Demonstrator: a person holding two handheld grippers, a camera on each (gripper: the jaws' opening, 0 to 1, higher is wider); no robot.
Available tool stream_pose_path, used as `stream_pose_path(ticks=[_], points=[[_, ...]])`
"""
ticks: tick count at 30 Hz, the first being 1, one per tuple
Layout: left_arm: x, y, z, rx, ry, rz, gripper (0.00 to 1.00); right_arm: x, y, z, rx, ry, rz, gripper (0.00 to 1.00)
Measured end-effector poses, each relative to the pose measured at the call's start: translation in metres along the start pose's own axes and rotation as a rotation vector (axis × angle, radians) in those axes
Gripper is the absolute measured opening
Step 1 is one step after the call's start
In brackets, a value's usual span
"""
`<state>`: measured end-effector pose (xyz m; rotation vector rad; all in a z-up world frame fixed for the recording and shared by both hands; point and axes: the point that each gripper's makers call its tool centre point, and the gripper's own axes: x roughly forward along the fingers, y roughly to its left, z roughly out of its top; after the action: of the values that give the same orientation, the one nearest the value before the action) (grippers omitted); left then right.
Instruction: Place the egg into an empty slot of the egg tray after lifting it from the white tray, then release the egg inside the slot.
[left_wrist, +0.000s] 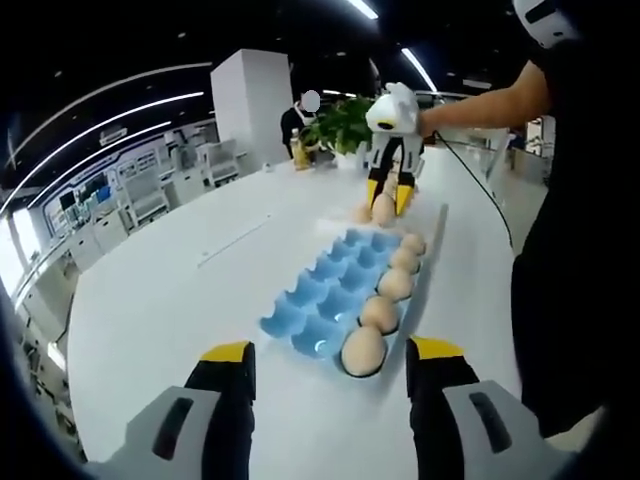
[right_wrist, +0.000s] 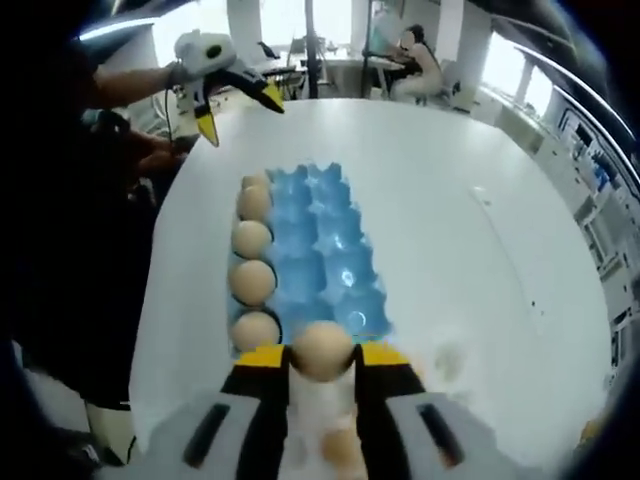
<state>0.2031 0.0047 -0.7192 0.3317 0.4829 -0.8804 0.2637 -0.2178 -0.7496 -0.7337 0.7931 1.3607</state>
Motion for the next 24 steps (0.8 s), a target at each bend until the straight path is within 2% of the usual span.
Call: stream_pose_path(ticks=[5, 9, 12, 18, 24], points=[[-0.002, 0.004, -0.002, 0.0, -0.003, 0.012, 0.74, 0.009, 0.004, 0.024, -0.023, -0.037, 0.016, 0.25], [0.0, 0.005, -0.007, -0.024, 0.019, 0.011, 0.85, 0.017, 0.007, 0.041, -0.042, -0.061, 0.027, 0.25], [0.0, 0.004, -0.012, -0.026, 0.035, 0.007, 0.85, 0.026, 0.012, 0.056, -0.057, -0.08, 0.043, 0.25], [0.0, 0.004, -0.014, -0.04, 0.029, 0.003, 0.86, 0.036, 0.017, 0.079, -0.078, -0.112, 0.06, 0.25], [0.003, 0.005, -0.013, -0.04, 0.01, -0.003, 0.85, 0.05, 0.024, 0.099, -0.108, -0.118, 0.086, 0.25]])
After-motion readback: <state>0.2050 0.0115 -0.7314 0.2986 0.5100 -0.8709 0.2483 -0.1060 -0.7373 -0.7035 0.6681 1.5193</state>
